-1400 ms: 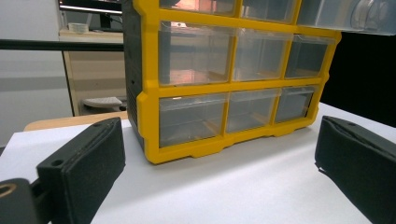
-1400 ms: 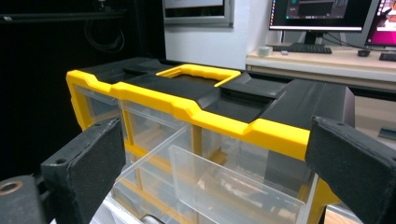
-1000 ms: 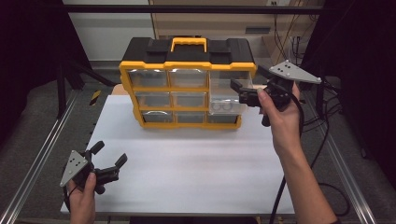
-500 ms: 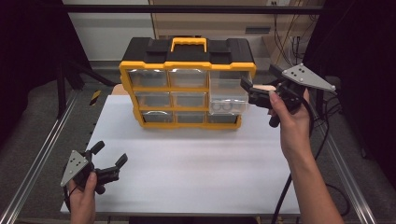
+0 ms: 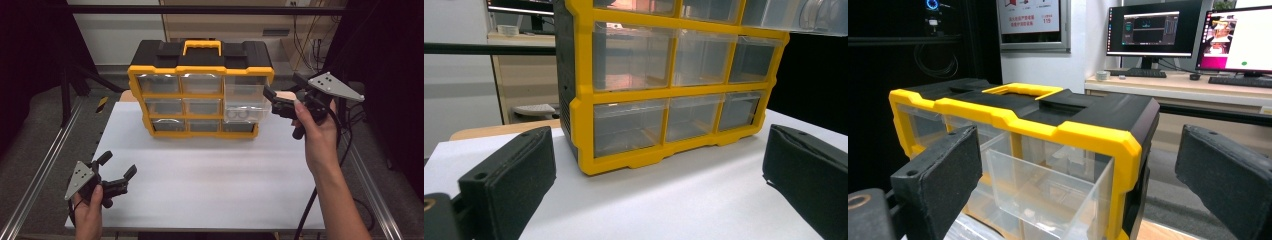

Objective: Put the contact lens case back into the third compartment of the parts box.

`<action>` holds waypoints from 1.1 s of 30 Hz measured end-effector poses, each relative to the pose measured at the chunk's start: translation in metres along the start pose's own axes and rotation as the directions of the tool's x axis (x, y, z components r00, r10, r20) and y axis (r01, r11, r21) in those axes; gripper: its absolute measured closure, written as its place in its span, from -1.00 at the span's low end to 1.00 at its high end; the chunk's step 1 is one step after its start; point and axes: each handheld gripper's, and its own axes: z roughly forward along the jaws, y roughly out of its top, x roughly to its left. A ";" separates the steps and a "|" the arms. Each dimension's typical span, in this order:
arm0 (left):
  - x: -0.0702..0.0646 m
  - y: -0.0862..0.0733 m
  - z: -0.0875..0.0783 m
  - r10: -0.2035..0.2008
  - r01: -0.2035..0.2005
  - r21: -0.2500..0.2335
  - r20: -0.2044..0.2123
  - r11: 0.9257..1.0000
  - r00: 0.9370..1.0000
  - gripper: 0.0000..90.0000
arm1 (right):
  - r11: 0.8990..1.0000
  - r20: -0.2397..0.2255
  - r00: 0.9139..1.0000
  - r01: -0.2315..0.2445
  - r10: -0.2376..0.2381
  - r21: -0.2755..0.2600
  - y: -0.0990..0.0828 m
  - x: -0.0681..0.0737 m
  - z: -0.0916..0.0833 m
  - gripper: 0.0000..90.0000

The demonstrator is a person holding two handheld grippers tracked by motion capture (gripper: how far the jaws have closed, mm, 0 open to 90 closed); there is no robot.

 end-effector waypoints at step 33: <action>-0.001 0.000 0.000 0.001 -0.001 -0.002 0.006 1.000 1.000 -0.99 | 1.000 0.026 1.000 -0.008 0.008 -0.008 -0.025 -0.011 -0.026 -0.92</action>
